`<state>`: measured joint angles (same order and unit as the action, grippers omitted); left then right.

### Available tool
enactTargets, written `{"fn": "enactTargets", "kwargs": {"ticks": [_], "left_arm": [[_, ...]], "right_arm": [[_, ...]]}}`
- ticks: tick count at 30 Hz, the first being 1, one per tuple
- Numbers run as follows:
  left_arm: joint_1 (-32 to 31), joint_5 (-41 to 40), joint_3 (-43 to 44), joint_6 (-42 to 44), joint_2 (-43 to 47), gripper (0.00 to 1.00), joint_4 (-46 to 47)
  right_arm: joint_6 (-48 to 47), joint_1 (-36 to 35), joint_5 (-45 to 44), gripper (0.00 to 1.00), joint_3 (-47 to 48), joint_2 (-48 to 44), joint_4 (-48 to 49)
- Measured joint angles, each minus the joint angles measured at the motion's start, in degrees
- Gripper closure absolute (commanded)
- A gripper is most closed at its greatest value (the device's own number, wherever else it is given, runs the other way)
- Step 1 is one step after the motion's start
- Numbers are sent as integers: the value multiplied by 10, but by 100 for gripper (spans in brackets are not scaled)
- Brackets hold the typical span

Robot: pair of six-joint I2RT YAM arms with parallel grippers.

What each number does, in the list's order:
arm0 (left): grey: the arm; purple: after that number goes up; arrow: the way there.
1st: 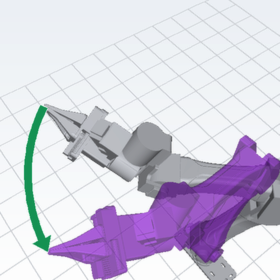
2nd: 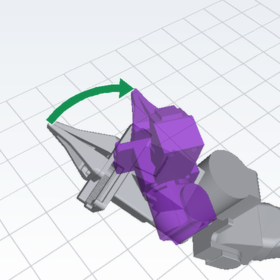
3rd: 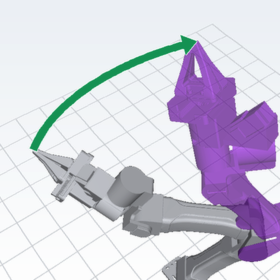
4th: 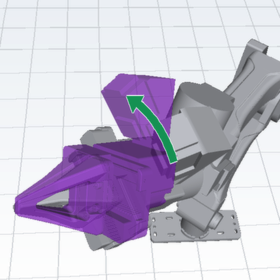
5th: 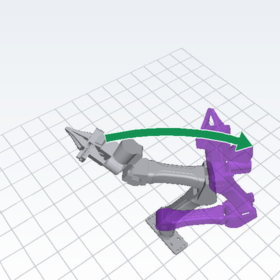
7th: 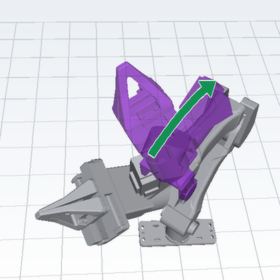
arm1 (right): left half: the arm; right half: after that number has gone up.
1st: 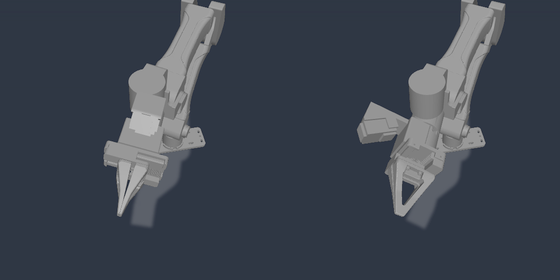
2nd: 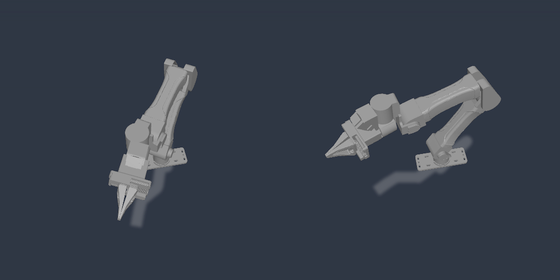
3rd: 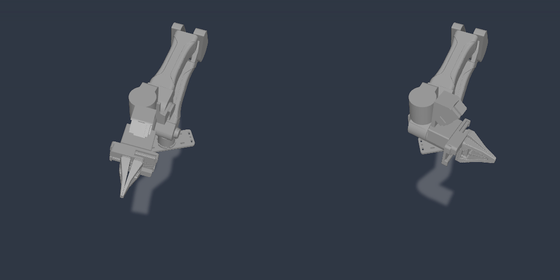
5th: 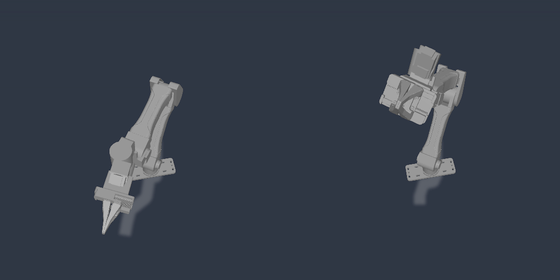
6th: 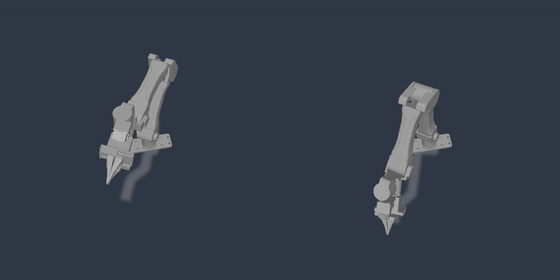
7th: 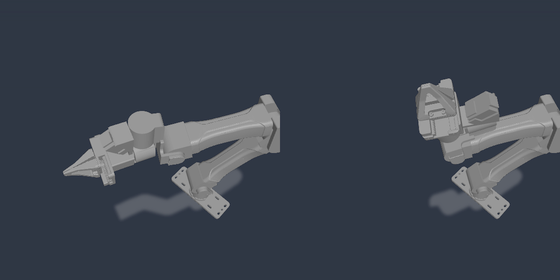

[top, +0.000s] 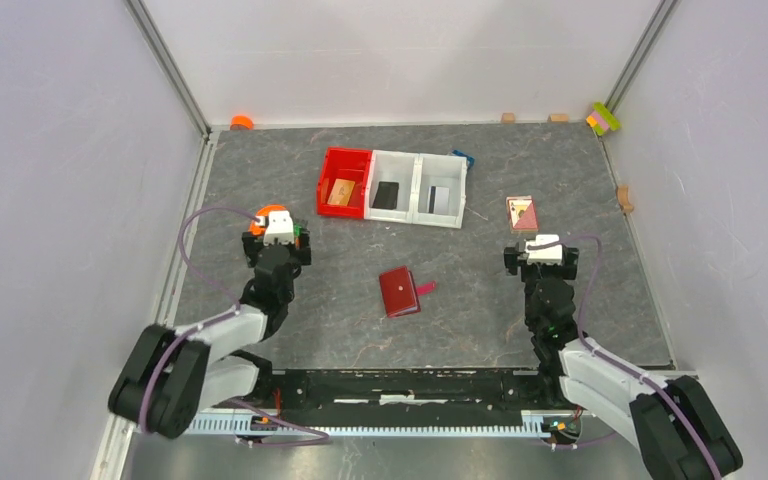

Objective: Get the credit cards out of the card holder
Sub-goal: Reset both arms

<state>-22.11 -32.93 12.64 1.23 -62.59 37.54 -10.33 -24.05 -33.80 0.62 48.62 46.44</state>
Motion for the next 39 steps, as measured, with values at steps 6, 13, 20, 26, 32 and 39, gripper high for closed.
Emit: {"fn": "enactTargets", "kwargs": {"ticks": [6, 13, 20, 26, 32, 39], "left_arm": [[80, 72, 5, 6, -101, 11, 34], [186, 191, -25, -10, -220, 10, 233], [188, 215, 4, -23, -218, 0, 223], [188, 227, 19, -24, -218, 0, 212], [188, 231, 20, -24, -218, 0, 210], [188, 231, 20, -24, -218, 0, 208]], "right_arm": [[-12, 18, 13, 2, 0, 58, 82], [-48, 43, 30, 2, 0, 182, 189], [-62, 69, 3, 2, -1, 286, 323], [-32, 123, 20, 1, -1, 298, 344], [-7, 152, 55, 2, -1, 309, 343], [6, 162, 77, 2, -1, 309, 341]]}}
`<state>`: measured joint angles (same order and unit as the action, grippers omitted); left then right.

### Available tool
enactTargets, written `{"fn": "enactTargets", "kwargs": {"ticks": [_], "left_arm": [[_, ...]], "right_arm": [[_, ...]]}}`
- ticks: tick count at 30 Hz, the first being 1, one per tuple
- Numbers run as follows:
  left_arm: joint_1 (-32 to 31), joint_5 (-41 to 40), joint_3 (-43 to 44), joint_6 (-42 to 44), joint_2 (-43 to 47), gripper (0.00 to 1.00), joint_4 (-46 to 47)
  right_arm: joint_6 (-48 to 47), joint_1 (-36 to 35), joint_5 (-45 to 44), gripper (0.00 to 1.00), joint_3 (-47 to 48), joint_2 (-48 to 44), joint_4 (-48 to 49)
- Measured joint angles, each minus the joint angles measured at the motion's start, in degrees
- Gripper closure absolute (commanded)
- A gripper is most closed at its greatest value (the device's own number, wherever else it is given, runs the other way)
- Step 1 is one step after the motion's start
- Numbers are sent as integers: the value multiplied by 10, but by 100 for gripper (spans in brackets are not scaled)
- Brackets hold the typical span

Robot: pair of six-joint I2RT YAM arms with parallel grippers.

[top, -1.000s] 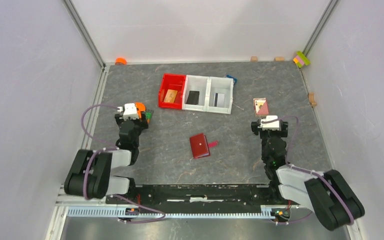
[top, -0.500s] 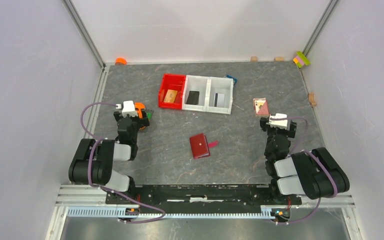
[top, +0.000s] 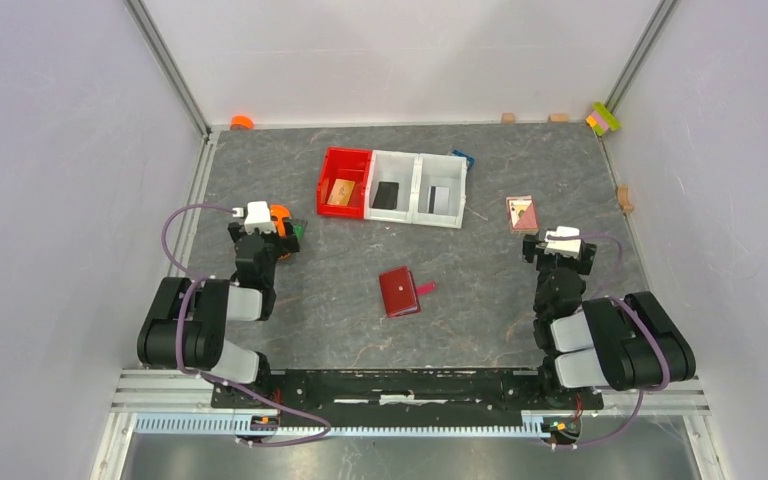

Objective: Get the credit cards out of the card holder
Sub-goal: Reset both arms

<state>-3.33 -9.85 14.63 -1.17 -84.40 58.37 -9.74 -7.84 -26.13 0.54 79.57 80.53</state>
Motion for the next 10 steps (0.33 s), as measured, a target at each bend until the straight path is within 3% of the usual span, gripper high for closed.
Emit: {"fn": "enactTargets", "kwargs": {"ticks": [10], "left_arm": [[0, 21, 6, 0, 0, 0, -11]], "right_arm": [[5, 0, 6, 2, 0, 0, 0]]}}
